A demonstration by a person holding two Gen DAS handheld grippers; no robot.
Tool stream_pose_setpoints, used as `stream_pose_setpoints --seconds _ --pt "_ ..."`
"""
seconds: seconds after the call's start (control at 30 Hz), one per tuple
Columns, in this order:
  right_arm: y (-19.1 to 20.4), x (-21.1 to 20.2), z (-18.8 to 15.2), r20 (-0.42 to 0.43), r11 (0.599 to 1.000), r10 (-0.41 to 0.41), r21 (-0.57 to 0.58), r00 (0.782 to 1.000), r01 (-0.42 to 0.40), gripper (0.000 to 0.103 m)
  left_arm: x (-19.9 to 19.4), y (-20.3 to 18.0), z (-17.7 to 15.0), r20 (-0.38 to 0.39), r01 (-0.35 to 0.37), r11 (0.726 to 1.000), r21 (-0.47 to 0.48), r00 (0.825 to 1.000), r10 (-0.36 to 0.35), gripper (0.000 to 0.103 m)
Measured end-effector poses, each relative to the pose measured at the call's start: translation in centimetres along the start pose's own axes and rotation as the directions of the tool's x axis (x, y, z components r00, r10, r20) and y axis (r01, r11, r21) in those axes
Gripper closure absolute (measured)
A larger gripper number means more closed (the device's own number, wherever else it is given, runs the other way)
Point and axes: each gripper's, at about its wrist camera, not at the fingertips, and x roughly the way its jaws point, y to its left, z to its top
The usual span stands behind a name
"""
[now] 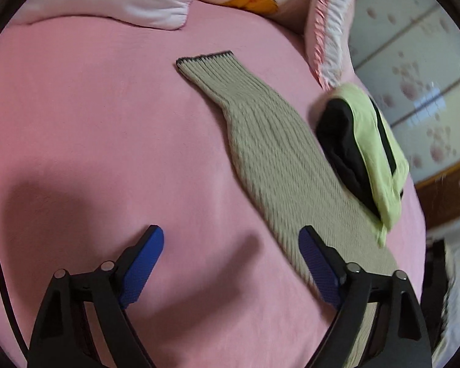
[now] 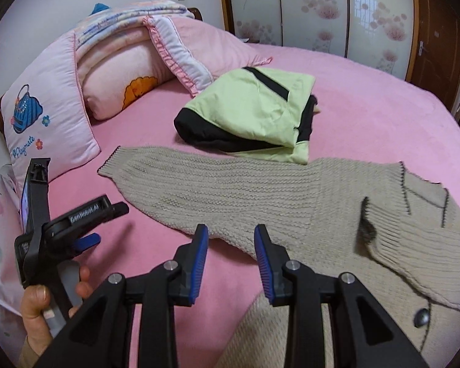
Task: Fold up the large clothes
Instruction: 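Grasp the other sleeve cuff with the left tool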
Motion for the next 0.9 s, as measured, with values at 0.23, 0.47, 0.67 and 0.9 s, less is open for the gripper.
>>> stream_pose_setpoints --seconds 0.23,0.47,0.67,0.9 --pt "-0.9 3.2 -0.1 -0.034 0.999 0.03 0.023 0.999 -0.029 0.072 3.3 -0.7 3.1 0.052 0.036 0.997 -0.068 0.998 -0.033 0.026" --pt "-2.9 3.8 -0.8 -0.046 0.997 0.039 0.065 0.998 -0.036 0.072 6.6 -1.8 5.7 0.024 0.002 0.998 -0.068 1.0 0.0 0.095" --pt "-4.9 2.6 -0.6 -0.018 0.996 0.006 0.091 1.0 -0.005 0.072 2.6 -6.4 4.5 0.134 -0.082 0.983 0.167 0.989 0.059 0.097" --pt "-7.4 -0.2 -0.2 0.019 0.988 -0.04 0.15 0.999 0.037 0.072 -5.4 -12.8 0.2 0.245 -0.086 0.908 0.409 0.969 -0.018 0.097"
